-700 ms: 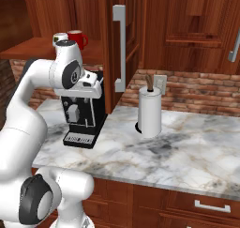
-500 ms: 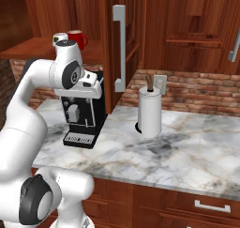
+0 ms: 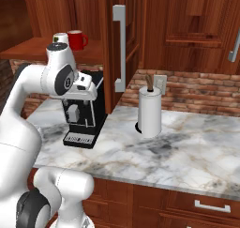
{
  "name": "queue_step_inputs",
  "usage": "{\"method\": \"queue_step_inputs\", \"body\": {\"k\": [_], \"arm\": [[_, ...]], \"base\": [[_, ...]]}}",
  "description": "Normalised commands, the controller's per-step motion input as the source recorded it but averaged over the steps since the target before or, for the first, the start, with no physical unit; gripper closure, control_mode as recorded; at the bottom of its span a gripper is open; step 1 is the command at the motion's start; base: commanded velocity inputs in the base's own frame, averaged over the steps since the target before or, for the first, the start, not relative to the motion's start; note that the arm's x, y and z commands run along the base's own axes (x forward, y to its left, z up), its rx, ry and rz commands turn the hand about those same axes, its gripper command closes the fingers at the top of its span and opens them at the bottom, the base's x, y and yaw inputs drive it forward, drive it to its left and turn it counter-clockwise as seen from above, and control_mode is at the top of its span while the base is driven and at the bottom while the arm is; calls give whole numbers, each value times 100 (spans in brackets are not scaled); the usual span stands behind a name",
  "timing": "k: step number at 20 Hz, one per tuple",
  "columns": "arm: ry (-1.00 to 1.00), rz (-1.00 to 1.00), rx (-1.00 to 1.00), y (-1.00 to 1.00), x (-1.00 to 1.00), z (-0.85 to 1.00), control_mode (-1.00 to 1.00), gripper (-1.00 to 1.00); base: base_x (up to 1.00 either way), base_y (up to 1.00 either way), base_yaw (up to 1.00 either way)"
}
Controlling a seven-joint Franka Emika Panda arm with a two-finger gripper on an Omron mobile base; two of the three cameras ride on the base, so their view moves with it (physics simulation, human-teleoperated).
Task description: Pick the mug on the counter and place it in the cabinet with the handle facing the right, like the mugs already inside.
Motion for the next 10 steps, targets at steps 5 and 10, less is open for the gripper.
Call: {"method": "queue_step_inputs", "body": {"k": [5, 10], "arm": [[-11, 1, 1, 16, -12, -15, -100, -100], [-9, 5, 3, 17, -2, -19, -100, -100]], "base": [[0, 0, 0], [0, 0, 0]]}}
